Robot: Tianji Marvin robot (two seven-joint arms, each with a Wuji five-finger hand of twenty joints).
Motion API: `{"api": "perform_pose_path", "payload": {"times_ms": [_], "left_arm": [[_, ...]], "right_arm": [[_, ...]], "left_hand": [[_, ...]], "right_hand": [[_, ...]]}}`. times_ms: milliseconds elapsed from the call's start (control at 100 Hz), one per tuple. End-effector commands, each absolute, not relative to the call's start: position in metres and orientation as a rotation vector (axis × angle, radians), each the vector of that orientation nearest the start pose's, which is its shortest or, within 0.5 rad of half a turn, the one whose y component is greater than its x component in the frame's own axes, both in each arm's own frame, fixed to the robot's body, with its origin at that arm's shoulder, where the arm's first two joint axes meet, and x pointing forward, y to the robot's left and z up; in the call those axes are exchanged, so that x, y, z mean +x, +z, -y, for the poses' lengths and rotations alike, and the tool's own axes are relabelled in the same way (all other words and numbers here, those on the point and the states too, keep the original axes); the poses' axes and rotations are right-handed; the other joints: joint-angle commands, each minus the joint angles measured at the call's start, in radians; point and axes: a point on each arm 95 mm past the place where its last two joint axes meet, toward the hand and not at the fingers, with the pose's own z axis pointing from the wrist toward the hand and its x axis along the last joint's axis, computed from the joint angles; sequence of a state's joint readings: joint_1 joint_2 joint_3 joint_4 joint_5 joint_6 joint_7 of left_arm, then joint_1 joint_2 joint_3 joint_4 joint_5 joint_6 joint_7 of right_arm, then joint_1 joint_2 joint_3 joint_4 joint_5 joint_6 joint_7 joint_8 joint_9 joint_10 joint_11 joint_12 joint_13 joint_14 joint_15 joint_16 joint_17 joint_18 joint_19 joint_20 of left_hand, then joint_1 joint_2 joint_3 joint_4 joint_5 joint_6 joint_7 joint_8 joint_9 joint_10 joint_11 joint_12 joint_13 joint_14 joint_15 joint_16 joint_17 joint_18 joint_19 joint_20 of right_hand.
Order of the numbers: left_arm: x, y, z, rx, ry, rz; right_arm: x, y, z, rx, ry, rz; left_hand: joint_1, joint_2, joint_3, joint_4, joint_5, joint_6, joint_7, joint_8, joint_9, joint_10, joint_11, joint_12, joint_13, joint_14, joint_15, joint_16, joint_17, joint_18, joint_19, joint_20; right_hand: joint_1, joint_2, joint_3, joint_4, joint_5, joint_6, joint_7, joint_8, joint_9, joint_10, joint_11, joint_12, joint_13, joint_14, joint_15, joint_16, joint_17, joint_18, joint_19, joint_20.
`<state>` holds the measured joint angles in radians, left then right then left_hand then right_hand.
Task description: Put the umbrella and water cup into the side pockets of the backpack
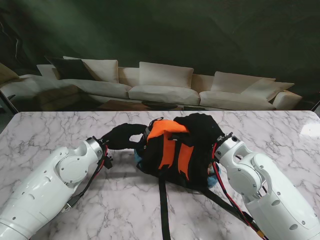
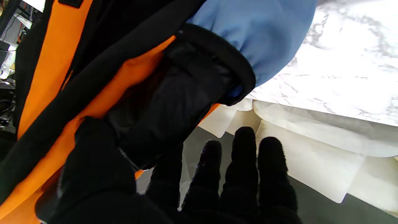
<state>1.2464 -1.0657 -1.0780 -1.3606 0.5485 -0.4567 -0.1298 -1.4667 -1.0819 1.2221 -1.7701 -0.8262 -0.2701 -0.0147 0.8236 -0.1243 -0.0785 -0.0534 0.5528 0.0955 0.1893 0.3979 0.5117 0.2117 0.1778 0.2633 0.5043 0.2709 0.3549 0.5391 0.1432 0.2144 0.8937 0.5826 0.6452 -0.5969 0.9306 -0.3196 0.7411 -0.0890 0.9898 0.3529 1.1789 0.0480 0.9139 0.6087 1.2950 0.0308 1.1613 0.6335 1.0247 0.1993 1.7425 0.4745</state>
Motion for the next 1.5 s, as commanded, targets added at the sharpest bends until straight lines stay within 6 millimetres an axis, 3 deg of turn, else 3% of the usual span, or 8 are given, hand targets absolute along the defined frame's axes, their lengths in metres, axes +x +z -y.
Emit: {"api": "perform_pose_path", "payload": {"times_ms": [0,120,290,410,720,1280,1410,1490], "left_arm": [[0.461,-0.307,0.017,-1.266,-1.938,-1.743],[0.461,-0.31,0.013,-1.281,-1.918,-1.743],[0.455,-0.295,0.005,-1.278,-1.971,-1.687],[0.444,-0.266,-0.003,-1.217,-2.035,-1.637],[0.408,-0.212,-0.022,-1.073,-2.106,-1.383],[0.42,-0.279,-0.022,-1.459,-2.03,-1.114],[0.419,-0.28,-0.023,-1.451,-2.031,-1.115],[0.419,-0.28,-0.021,-1.455,-2.034,-1.111]], "right_arm": [[0.408,-0.219,-0.043,0.921,1.955,-1.471],[0.408,-0.22,-0.044,0.923,1.953,-1.473],[0.409,-0.22,-0.045,0.922,1.953,-1.474],[0.409,-0.219,-0.045,0.921,1.948,-1.476],[0.413,-0.22,-0.043,0.929,1.934,-1.471],[0.421,-0.222,-0.037,0.928,1.879,-1.465],[0.421,-0.224,-0.037,0.931,1.876,-1.471],[0.42,-0.222,-0.037,0.932,1.888,-1.465]], "left_hand": [[0.19,0.025,0.071,0.041,0.127,-0.013,0.119,0.064,0.025,-0.02,0.016,0.013,0.018,-0.011,0.018,0.003,0.005,-0.004,0.008,-0.002],[0.194,0.041,0.062,0.039,0.14,-0.008,0.132,0.077,0.025,-0.021,0.019,0.01,0.009,-0.006,0.015,0.0,-0.002,-0.003,0.007,-0.009],[-0.016,0.011,0.051,0.039,-0.151,0.078,-0.066,-0.052,-0.168,0.022,-0.075,-0.044,-0.127,0.023,-0.074,-0.065,-0.085,0.007,-0.125,-0.078],[-0.066,0.007,0.053,0.037,-0.204,0.093,-0.104,-0.064,-0.278,0.083,-0.179,-0.134,-0.168,0.055,-0.107,-0.115,-0.078,0.02,-0.191,-0.125],[0.006,0.093,0.047,0.036,0.016,0.058,-0.01,0.004,0.058,0.011,-0.071,-0.008,-0.094,0.022,-0.092,-0.118,-0.069,0.045,-0.176,-0.129],[0.036,0.12,0.047,0.04,0.078,0.075,0.012,0.024,0.148,-0.011,-0.024,0.048,-0.011,0.018,-0.061,-0.057,-0.076,0.078,-0.151,-0.079],[0.035,0.122,0.048,0.04,0.073,0.074,0.011,0.023,0.14,-0.013,-0.027,0.045,-0.014,0.014,-0.066,-0.056,-0.075,0.074,-0.154,-0.075],[0.034,0.123,0.048,0.04,0.072,0.074,0.011,0.022,0.139,-0.012,-0.026,0.045,-0.015,0.014,-0.068,-0.055,-0.075,0.071,-0.157,-0.074]], "right_hand": [[0.126,0.09,0.106,0.076,0.045,-0.133,0.073,0.023,0.0,-0.025,0.002,-0.002,0.022,-0.002,0.039,0.002,0.007,-0.009,0.037,-0.003],[0.126,0.091,0.105,0.076,0.046,-0.133,0.073,0.023,-0.001,-0.026,0.002,-0.002,0.022,-0.002,0.039,0.002,0.007,-0.009,0.037,-0.003],[0.123,0.097,0.097,0.078,0.03,-0.129,0.058,0.008,-0.01,-0.031,-0.007,-0.006,0.019,0.007,-0.009,-0.018,-0.029,0.006,0.012,-0.007],[0.123,0.1,0.094,0.079,0.028,-0.125,0.05,-0.005,-0.015,-0.032,-0.016,-0.01,0.019,0.012,-0.033,-0.027,-0.044,0.012,0.001,-0.007],[0.121,0.109,0.084,0.083,0.016,-0.119,0.033,-0.03,-0.025,-0.034,-0.052,-0.033,0.017,0.028,-0.132,-0.058,-0.095,0.031,-0.041,-0.003],[0.026,0.146,0.005,0.095,-0.065,-0.113,-0.007,-0.063,-0.131,-0.04,-0.15,-0.07,-0.091,0.041,-0.37,-0.082,-0.279,0.066,-0.2,-0.002],[-0.117,0.165,-0.045,0.128,-0.13,-0.084,-0.075,-0.065,-0.247,-0.03,-0.21,-0.108,-0.21,0.047,-0.525,-0.109,-0.407,0.101,-0.325,-0.006],[-0.279,0.229,-0.117,0.226,-0.13,-0.042,-0.295,0.108,-0.358,-0.016,-0.266,-0.162,-0.339,0.068,-0.672,-0.154,-0.586,0.171,-0.498,-0.006]]}}
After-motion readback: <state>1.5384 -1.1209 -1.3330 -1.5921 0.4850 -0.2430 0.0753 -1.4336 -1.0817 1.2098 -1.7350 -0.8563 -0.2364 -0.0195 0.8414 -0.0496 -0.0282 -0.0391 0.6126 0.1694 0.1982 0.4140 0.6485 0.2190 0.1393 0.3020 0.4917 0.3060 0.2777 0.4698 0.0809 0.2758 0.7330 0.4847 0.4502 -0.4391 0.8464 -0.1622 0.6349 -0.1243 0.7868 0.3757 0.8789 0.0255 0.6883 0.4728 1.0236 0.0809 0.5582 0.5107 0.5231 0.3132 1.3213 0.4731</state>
